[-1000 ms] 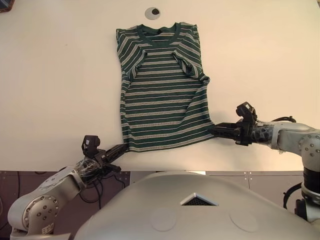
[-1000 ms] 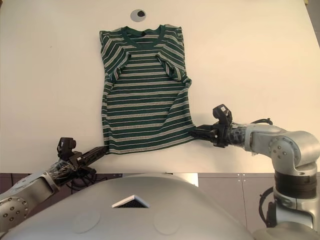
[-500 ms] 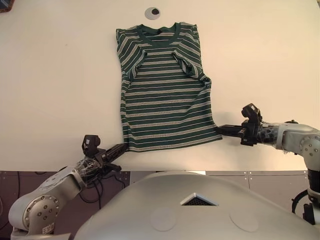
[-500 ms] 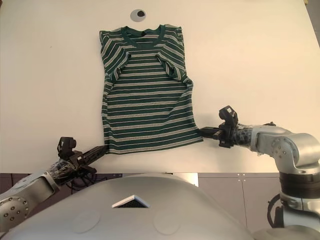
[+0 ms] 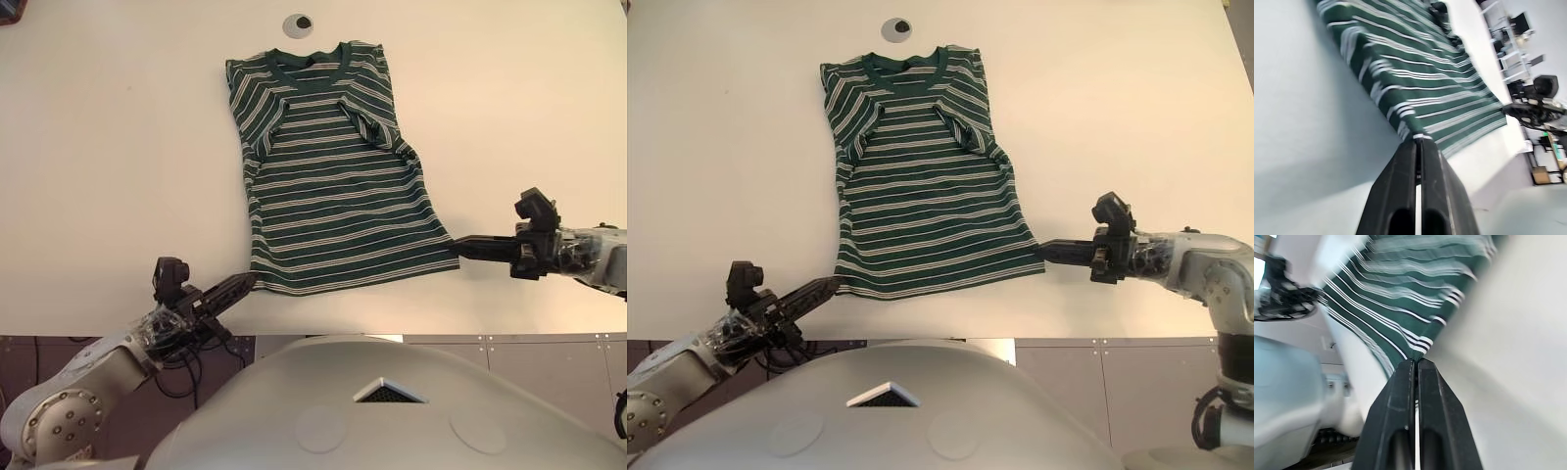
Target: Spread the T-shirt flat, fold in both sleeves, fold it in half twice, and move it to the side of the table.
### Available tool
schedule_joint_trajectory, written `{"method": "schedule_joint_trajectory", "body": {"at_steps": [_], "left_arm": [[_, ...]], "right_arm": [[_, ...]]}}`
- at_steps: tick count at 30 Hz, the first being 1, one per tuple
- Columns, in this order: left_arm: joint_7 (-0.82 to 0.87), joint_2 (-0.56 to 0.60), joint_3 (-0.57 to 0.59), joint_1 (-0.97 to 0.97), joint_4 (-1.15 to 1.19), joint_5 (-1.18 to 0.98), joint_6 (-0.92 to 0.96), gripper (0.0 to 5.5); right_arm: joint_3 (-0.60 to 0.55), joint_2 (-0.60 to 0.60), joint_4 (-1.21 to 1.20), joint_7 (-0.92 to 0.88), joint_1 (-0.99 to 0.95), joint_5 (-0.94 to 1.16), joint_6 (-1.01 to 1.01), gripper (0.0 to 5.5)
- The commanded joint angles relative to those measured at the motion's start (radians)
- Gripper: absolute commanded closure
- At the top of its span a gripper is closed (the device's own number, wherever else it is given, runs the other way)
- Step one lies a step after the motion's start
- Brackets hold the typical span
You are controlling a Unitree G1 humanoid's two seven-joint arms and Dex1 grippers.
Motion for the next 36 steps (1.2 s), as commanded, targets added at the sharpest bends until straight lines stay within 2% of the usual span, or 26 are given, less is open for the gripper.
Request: {"method": "schedule_joint_trajectory", "body": {"at_steps": [1,5,8,12,15,17,20,26,32,36], "left_arm": [[-0.102,0.041,0.057,0.062,-0.057,-0.08,-0.022,5.5],[-0.138,0.059,0.108,0.077,-0.078,-0.17,-0.049,5.5],[-0.142,0.073,0.136,0.074,-0.088,-0.243,-0.071,5.5],[-0.024,0.125,0.134,-0.084,-0.011,-0.355,-0.115,5.5],[0.083,0.202,0.064,-0.318,0.129,-0.357,-0.098,5.5],[0.142,0.245,-0.022,-0.551,0.275,-0.311,-0.068,5.5],[0.15,0.243,-0.167,-0.856,0.513,-0.143,-0.035,5.5],[0.03,0.151,-0.356,-1.235,0.959,0.201,-0.081,5.5],[-0.072,0.032,-0.393,-1.461,1.306,0.436,-0.191,5.5],[-0.095,-0.017,-0.385,-1.548,1.499,0.559,-0.258,5.5]], "right_arm": [[-0.084,-0.054,-0.104,0.04,0.036,0.103,0.073,5.47],[-0.152,-0.1,-0.171,0.082,0.071,0.19,0.131,5.47],[-0.186,-0.103,-0.171,0.07,0.027,0.266,0.18,5.47],[-0.151,0.008,-0.004,-0.126,-0.252,0.334,0.274,5.47],[-0.095,0.103,0.128,-0.268,-0.443,0.286,0.297,5.47],[-0.039,0.169,0.228,-0.349,-0.574,0.214,0.283,5.47],[0.066,0.251,0.413,-0.446,-0.729,0.061,0.227,5.47],[0.164,0.401,0.794,-0.505,-0.979,-0.172,0.053,5.47],[0.205,0.524,1.11,-0.478,-1.132,-0.344,-0.141,5.47],[0.191,0.591,1.291,-0.493,-1.199,-0.43,-0.269,5.47]]}}
